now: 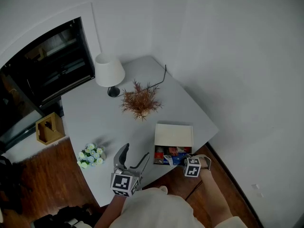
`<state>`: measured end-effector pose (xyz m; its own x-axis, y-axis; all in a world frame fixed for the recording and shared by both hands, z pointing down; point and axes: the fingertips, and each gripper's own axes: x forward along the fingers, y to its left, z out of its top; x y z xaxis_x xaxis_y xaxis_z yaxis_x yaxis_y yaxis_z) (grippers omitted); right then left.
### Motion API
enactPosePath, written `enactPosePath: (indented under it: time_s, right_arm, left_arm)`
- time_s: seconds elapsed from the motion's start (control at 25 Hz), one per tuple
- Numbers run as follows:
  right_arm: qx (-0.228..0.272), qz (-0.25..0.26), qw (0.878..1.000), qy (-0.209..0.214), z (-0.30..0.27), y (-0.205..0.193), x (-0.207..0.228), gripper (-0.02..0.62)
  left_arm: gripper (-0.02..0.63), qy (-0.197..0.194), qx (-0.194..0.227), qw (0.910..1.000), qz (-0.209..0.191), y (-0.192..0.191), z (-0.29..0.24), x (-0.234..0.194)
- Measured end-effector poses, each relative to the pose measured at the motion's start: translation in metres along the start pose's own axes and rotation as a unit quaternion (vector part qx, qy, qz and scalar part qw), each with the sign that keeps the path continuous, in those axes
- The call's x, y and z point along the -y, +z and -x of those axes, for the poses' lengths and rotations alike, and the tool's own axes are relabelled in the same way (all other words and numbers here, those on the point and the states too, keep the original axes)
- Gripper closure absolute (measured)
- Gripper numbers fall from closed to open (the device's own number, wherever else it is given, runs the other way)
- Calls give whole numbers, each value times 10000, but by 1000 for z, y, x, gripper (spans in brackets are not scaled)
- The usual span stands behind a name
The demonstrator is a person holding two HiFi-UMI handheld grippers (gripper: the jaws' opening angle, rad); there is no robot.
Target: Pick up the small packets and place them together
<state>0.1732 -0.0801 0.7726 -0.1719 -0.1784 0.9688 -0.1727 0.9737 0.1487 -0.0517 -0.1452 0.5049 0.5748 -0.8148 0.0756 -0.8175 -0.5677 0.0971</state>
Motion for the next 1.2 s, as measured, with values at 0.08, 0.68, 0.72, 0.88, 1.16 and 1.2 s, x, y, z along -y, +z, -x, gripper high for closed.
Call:
enactPosePath:
  time_s: [0.08,0.68,0.72,0.88,1.16,1.2]
  right_arm:
    - [-85,-9,9999,75,-1,0,0,518]
    - [528,-876,9940,382,12,-10,13,518]
    - [509,-839,9943,411,11,-10,12,518]
    - [488,-871,9935,549,16,-11,11,518]
    - [745,-1175,9896,353,39,-6,27,554]
    - [797,-1221,9888,324,43,-4,28,555]
  left_arm:
    - [250,3,3,10000,-18,1,1,0]
    - [249,49,-22,10000,-39,-1,3,-2]
    - [250,50,-22,10000,-43,-1,3,-2]
    - [250,96,-31,9999,-43,-1,4,-3]
    - [250,154,-44,9999,14,-4,6,-7]
    - [250,155,-40,9999,26,-3,5,-7]
